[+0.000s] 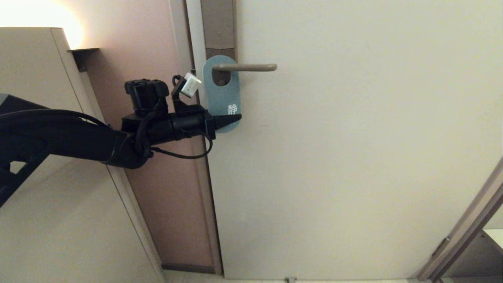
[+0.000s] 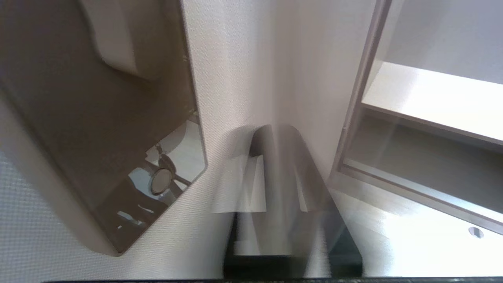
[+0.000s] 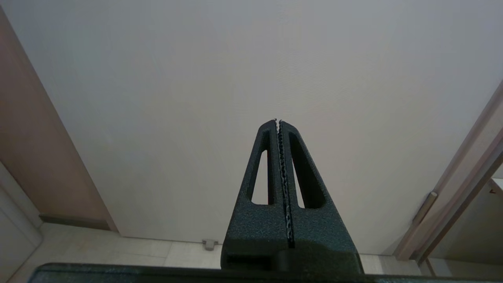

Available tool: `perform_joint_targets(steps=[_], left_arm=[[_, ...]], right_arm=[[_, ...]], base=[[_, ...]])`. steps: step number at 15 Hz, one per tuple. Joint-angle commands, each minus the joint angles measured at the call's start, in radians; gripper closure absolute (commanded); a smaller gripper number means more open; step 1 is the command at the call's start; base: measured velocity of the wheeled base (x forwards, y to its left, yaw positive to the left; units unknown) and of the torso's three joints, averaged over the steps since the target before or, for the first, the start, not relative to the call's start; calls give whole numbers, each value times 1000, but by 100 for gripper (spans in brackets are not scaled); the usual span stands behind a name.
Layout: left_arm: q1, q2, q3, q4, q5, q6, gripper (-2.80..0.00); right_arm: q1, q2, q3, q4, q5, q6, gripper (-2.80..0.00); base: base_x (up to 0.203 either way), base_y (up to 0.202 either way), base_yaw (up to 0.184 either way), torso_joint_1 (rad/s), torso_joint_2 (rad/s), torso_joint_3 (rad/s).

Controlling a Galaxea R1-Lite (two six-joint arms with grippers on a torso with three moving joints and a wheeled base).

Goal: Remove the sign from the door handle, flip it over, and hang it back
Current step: Take down the sign

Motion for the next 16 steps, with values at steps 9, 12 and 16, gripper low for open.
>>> perform_joint_targets(steps=[9, 12, 16], left_arm=[[7, -45, 16, -4, 25, 3, 0], [7, -74, 50, -4, 27, 3, 0], [4, -89, 60, -3, 33, 5, 0]], right_arm=[[0, 0, 0, 0, 0, 0, 0], [0, 0, 0, 0, 0, 0, 0], [0, 0, 0, 0, 0, 0, 0]], base=[[0, 0, 0, 0, 0, 0], [0, 0, 0, 0, 0, 0], [0, 0, 0, 0, 0, 0]])
